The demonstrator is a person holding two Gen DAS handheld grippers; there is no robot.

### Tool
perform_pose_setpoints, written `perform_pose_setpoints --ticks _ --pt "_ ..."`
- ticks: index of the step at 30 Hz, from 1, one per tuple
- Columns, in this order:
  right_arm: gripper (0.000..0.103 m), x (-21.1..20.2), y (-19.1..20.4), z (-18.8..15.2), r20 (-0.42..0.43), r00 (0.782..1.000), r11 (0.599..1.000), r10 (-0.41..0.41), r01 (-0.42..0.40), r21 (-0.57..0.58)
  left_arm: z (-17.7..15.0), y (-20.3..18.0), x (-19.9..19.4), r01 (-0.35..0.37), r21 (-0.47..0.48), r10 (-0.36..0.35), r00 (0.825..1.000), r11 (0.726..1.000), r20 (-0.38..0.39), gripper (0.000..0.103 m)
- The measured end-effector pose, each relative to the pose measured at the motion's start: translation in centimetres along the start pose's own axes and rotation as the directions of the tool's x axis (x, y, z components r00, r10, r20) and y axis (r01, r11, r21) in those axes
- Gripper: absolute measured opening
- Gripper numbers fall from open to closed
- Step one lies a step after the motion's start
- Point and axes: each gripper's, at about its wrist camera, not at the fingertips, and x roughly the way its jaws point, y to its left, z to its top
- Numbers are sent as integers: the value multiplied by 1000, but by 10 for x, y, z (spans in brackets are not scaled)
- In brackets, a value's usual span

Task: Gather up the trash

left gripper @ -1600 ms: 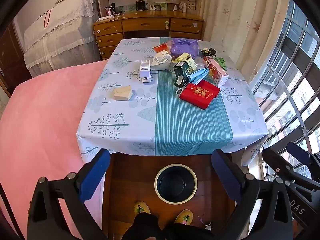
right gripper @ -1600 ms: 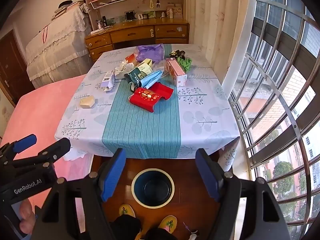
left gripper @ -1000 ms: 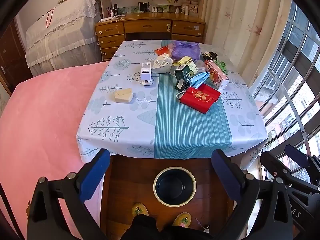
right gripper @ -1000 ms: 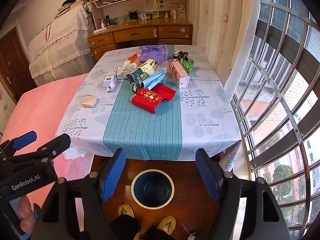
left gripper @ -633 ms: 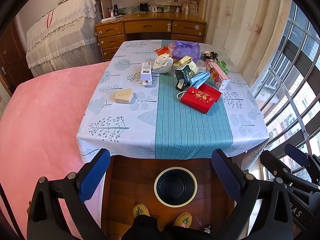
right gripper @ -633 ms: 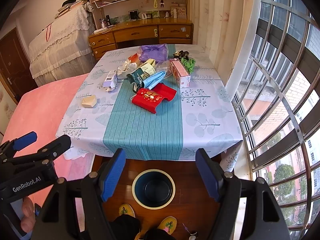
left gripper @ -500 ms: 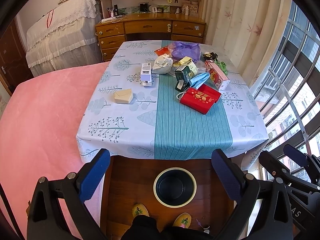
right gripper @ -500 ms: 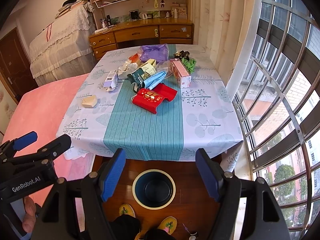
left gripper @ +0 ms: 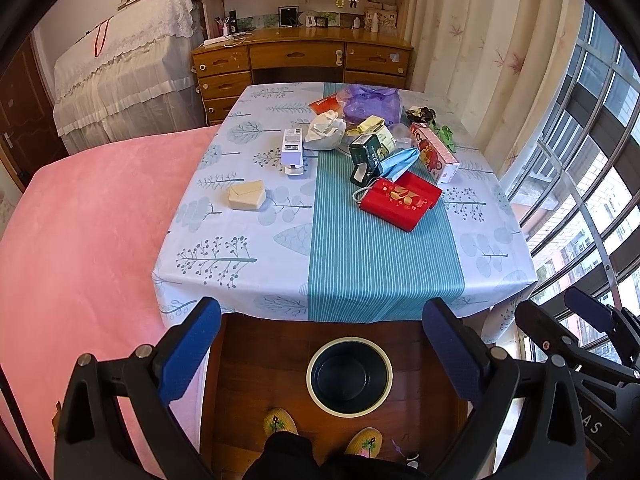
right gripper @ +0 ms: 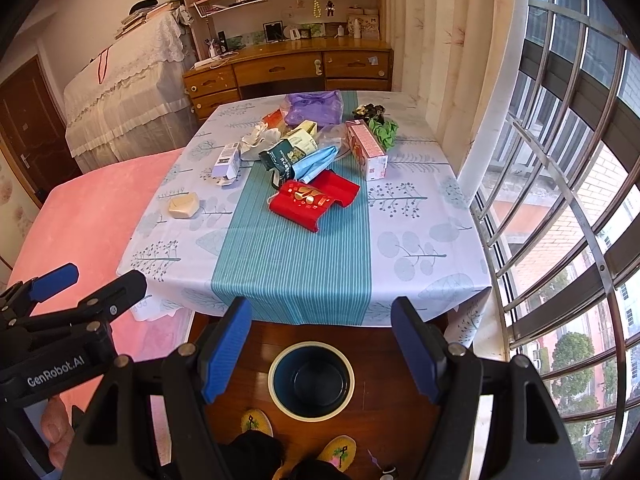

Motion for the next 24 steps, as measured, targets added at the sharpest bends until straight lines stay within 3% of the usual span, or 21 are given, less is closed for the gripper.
perform_pose_setpoints --ticks 24 --pt "73 4 -9 13 8 997 997 71 -71 -31 6 -7 -7 -43 -38 44 999 998 24 100"
